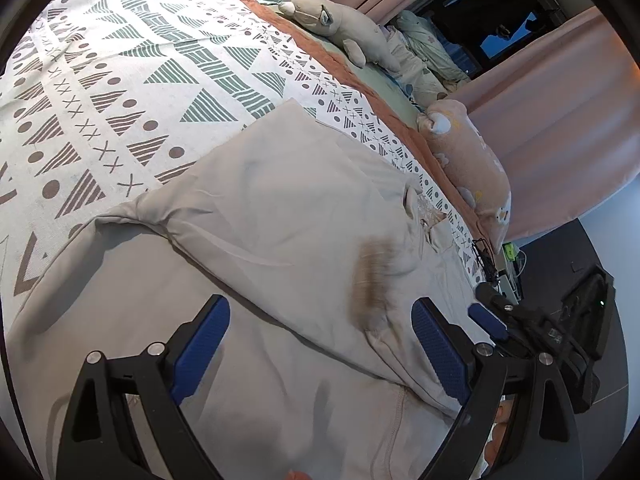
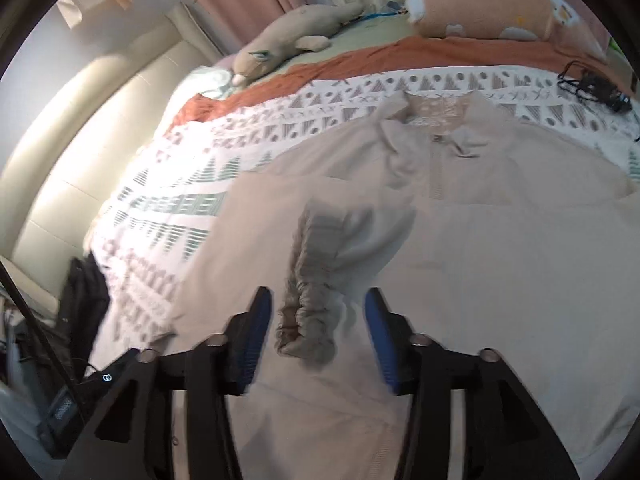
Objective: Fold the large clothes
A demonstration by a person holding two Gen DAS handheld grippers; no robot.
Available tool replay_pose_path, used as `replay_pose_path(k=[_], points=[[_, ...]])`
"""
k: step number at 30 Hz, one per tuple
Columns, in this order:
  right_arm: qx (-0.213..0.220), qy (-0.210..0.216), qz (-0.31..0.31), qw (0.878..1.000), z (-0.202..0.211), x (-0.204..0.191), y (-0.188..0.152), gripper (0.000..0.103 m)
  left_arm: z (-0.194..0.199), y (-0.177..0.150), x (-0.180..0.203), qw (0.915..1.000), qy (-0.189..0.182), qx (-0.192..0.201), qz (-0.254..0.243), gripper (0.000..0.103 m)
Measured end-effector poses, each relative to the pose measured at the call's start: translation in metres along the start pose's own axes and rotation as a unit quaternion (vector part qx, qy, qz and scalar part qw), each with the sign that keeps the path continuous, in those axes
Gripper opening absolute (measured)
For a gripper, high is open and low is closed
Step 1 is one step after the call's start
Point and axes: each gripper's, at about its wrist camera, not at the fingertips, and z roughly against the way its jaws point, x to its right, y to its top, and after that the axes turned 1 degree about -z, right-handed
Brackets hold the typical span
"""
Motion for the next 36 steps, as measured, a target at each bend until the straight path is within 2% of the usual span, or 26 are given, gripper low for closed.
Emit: replay_pose_path(k=[1,4,9,15,20,22,23,24,27,31,33,35,36], points=[[0.006,0.009,0.0,1.0,0.005,0.004,-0.001,0.07,-0.001,0.0,0.0,1.0,0.002,0.0,0.0,0.094],[0.015,0.001,0.009,1.0,0.023,0.016,-0.007,0.07,-0.006,-0.002,0.008,0.9998,0.009,-0.004,-0.015,0.094],[0.019,-0.093,0.035,0.995,0.057,0.049,-0.027,0.07,-0.03,-0.006,0.04,0.9968,0.009,-0.031,-0.073,0.094],[0.017,-0.16,0.003,0.987,0.109,0.117,-0.059,0.07,-0.064,-0.012,0.077,0.9884,-0.002,-0.064,-0.138,0.094],[0.018,-0.223,-0.029,0.974,0.143,0.168,-0.091,0.07,-0.107,-0.017,0.104,0.9678,0.066,-0.099,-0.222,0.094],[0.016,-0.243,-0.043,0.969,0.147,0.181,-0.102,0.07,-0.118,-0.016,0.109,0.9636,0.079,-0.095,-0.237,0.093],[0.014,-0.25,-0.049,0.967,0.148,0.188,-0.107,0.07,-0.122,-0.015,0.112,0.9611,0.086,-0.092,-0.245,0.089],[0.011,-0.258,-0.054,0.965,0.146,0.188,-0.111,0.07,-0.126,-0.015,0.116,0.9577,0.098,-0.091,-0.255,0.083],[-0.002,-0.286,-0.056,0.957,0.138,0.193,-0.117,0.07,-0.138,-0.014,0.122,0.9516,0.113,-0.096,-0.269,0.081],[-0.024,-0.302,-0.053,0.951,0.126,0.203,-0.126,0.07,-0.159,-0.013,0.128,0.9324,0.158,-0.11,-0.306,0.08],[-0.038,-0.313,-0.055,0.947,0.123,0.212,-0.128,0.07,-0.164,-0.014,0.126,0.927,0.173,-0.112,-0.313,0.067],[-0.046,-0.318,-0.063,0.945,0.12,0.221,-0.129,0.07,-0.17,-0.017,0.122,0.9217,0.186,-0.119,-0.319,0.066],[-0.044,-0.315,-0.064,0.946,0.117,0.222,-0.128,0.07,-0.173,-0.019,0.122,0.9145,0.199,-0.117,-0.332,0.066]])
